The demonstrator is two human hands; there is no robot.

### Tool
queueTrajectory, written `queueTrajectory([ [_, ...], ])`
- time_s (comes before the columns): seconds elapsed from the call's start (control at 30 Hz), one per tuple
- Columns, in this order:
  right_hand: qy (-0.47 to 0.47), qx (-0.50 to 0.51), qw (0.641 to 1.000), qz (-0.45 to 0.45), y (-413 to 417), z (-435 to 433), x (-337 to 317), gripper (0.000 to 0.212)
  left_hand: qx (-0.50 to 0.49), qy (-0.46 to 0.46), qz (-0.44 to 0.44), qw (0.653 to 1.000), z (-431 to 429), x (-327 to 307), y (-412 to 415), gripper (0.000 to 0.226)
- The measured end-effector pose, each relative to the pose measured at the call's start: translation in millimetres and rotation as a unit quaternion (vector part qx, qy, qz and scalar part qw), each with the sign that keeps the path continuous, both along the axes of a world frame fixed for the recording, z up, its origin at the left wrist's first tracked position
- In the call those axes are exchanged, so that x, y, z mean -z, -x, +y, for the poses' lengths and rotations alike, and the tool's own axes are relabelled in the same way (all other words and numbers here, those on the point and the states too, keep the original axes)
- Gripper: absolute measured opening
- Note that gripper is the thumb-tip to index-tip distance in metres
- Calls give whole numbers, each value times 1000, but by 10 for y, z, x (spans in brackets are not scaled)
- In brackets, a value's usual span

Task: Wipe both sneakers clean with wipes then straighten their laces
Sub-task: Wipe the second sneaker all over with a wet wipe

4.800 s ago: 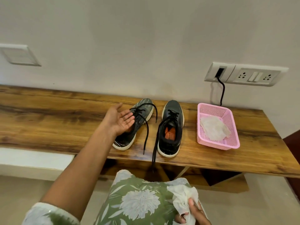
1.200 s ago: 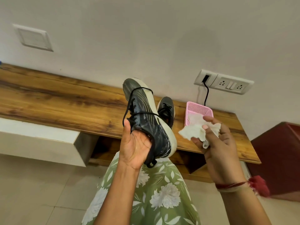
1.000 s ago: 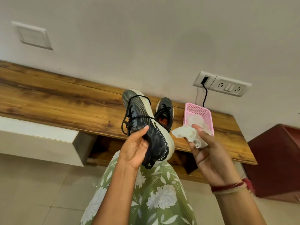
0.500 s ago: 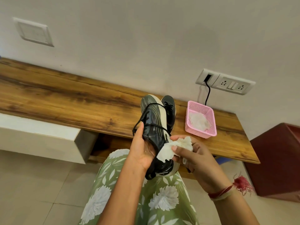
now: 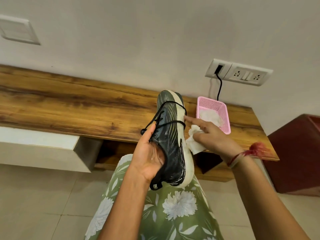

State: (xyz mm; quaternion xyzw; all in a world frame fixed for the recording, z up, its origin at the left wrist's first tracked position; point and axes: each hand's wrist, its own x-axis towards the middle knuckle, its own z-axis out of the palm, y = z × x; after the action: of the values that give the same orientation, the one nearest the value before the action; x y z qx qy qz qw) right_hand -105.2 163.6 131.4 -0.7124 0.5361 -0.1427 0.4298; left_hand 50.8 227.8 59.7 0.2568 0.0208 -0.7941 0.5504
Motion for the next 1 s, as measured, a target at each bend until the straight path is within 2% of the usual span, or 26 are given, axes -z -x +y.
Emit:
queueTrajectory([
  [0.1,7,-36,999,10,-37,-124,-13,64,11,4,13,1000,9,2,42,56],
  [0.2,3,-43,999,5,-48,-189,14,62,10,-4,16,1000,12,38,67,61],
  [0.33,-54,-29,995,-73,-6,-189,8,63,3,-6,13,1000,-4,77,39,64],
  [0.4,-72,-35,993,-82,-19,-157,46,68,1,-1,2,1000,-6,86,32,62],
  [0.7,15,-43,997,-57,-247,-95,283,80,-7,10,-45,999,-11,153,-17,79],
  [0.83,-73,12,981,-177,-295,-158,306,82,8,23,-62,998,-13,160,16,82],
  [1.0,-99,78,972,-199,-353,-361,240,76,11,37,-77,996,-22,164,28,88],
])
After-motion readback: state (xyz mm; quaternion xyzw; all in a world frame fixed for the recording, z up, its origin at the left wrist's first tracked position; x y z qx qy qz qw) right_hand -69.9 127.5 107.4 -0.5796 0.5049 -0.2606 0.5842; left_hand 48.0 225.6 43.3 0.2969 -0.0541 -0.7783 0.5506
